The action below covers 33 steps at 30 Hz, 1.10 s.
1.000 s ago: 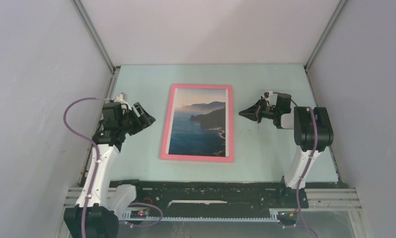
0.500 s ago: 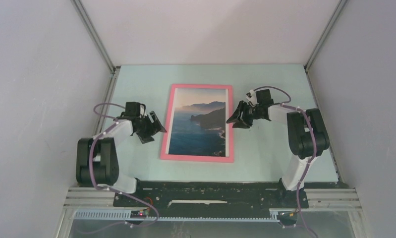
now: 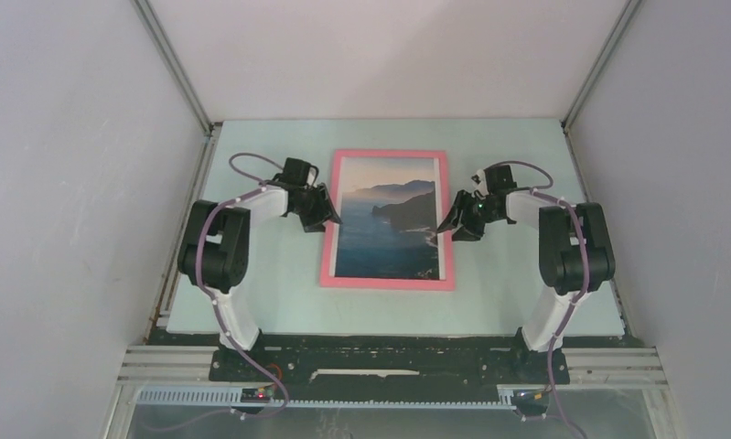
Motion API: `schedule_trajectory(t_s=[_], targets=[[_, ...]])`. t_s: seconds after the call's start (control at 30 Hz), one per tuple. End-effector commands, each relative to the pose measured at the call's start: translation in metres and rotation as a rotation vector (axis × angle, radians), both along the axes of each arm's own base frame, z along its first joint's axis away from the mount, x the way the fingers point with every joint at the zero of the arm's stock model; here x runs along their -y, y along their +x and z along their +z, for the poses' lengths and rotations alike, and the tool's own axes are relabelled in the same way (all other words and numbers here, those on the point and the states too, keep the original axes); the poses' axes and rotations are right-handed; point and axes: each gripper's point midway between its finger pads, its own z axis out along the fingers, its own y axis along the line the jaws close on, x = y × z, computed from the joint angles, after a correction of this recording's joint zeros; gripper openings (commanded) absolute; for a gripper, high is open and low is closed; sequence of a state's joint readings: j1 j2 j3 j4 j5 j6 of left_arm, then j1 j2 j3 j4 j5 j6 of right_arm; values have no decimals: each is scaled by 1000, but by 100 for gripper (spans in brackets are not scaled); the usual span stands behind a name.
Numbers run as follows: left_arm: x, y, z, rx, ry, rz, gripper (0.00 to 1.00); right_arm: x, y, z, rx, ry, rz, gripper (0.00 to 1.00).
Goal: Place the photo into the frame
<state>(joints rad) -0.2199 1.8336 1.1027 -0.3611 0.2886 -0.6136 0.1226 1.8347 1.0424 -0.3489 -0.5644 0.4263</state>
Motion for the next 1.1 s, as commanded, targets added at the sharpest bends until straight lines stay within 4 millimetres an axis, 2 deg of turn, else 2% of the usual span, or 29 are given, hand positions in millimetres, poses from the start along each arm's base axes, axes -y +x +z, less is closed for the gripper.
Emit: schedule_trajectory(t_s=[0.0, 0.13, 0.3, 0.43, 0.47, 0.5, 0.7, 0.8, 0.9, 1.0, 1.07], targets=[[50, 5, -16, -20, 23, -86, 53, 29, 6, 5, 41, -69, -78, 60], [96, 22, -10, -4, -32, -135, 47, 69, 18, 8, 47, -94, -205, 61], [171, 34, 1, 8, -146, -217, 44, 129, 41, 1, 43, -136, -354, 61], [236, 45, 12, 34, -282, -267, 44, 162, 53, -6, 29, -232, -362, 61], [252, 50, 23, 61, -324, -279, 44, 171, 56, -6, 30, -257, -367, 61], [267, 51, 21, 61, -353, -288, 44, 180, 60, -4, 34, -276, -375, 61], [354, 62, 43, 89, -585, -309, 46, 226, 80, 4, 47, -321, -430, 61], [384, 67, 51, 94, -672, -293, 46, 249, 90, 6, 69, -343, -449, 62], [405, 63, 56, 85, -765, -272, 45, 267, 106, 11, 82, -349, -446, 62], [406, 63, 55, 72, -769, -250, 45, 279, 122, 16, 111, -367, -428, 62], [405, 55, 50, 38, -775, -232, 45, 284, 130, 17, 118, -375, -416, 62]])
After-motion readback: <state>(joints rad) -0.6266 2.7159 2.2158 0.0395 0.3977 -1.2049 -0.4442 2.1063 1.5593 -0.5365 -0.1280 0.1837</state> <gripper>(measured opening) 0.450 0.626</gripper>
